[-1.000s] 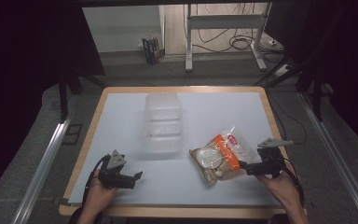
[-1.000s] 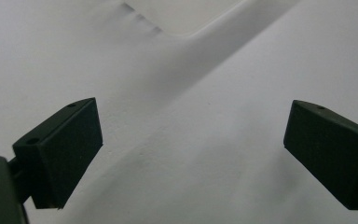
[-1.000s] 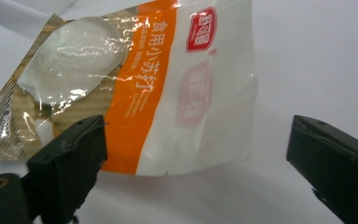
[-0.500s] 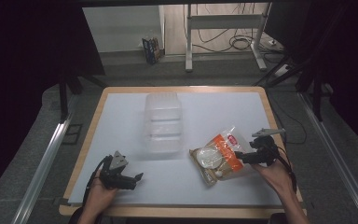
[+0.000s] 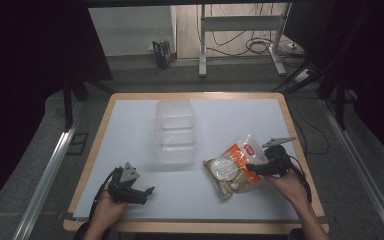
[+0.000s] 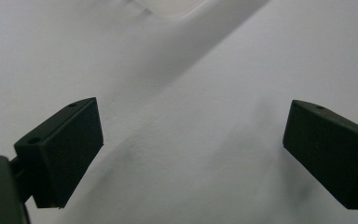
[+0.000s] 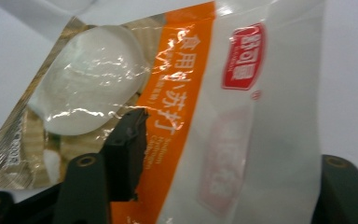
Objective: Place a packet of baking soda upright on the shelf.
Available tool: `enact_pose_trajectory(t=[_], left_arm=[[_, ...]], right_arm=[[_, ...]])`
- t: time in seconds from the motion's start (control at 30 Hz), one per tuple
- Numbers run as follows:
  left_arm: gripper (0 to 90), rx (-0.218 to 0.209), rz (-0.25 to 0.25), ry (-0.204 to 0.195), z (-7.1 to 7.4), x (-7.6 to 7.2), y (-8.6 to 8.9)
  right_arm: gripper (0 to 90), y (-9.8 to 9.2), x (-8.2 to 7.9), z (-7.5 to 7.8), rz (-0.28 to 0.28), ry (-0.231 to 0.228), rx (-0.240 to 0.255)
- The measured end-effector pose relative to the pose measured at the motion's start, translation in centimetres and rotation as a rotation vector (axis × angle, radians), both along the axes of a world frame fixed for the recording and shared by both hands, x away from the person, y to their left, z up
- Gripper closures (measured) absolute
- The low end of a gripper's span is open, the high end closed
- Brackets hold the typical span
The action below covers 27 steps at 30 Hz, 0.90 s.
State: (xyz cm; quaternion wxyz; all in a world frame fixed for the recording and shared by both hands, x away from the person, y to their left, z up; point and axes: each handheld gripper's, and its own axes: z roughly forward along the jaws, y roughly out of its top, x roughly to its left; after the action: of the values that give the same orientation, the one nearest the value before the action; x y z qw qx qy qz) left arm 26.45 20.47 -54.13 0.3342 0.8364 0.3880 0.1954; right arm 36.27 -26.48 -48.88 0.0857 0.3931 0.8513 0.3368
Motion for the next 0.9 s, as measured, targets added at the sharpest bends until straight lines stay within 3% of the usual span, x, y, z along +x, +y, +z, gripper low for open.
enact_pose_trajectory(t=[0.13,0.17,0.2,0.4,0.57,0.9], left_arm=[[4.7,0.002,0.001,-0.001,0.0,0.0,0.0],[4.7,0.000,0.002,-0.001,0.0,0.0,0.0],[4.7,-0.002,0.004,-0.003,0.0,0.0,0.1],[4.7,0.005,0.002,-0.003,0.0,0.0,0.0],[4.7,0.004,0.008,-0.010,0.1,-0.1,0.1],[4.6,0.013,0.005,-0.015,0.1,-0.1,-0.1]], right_arm=[[56.6,0.8,-0.3,0.0,0.047,0.007,-0.020],[56.6,0.8,-0.3,0.0,0.047,0.007,-0.020],[64.9,1.0,-0.5,0.2,0.049,-0.001,-0.034],[87.2,0.8,-0.7,0.6,0.045,-0.007,-0.016],[88.3,0.9,-0.9,1.0,0.050,-0.014,-0.007],[88.4,1.3,-1.8,3.3,0.087,-0.020,0.083]])
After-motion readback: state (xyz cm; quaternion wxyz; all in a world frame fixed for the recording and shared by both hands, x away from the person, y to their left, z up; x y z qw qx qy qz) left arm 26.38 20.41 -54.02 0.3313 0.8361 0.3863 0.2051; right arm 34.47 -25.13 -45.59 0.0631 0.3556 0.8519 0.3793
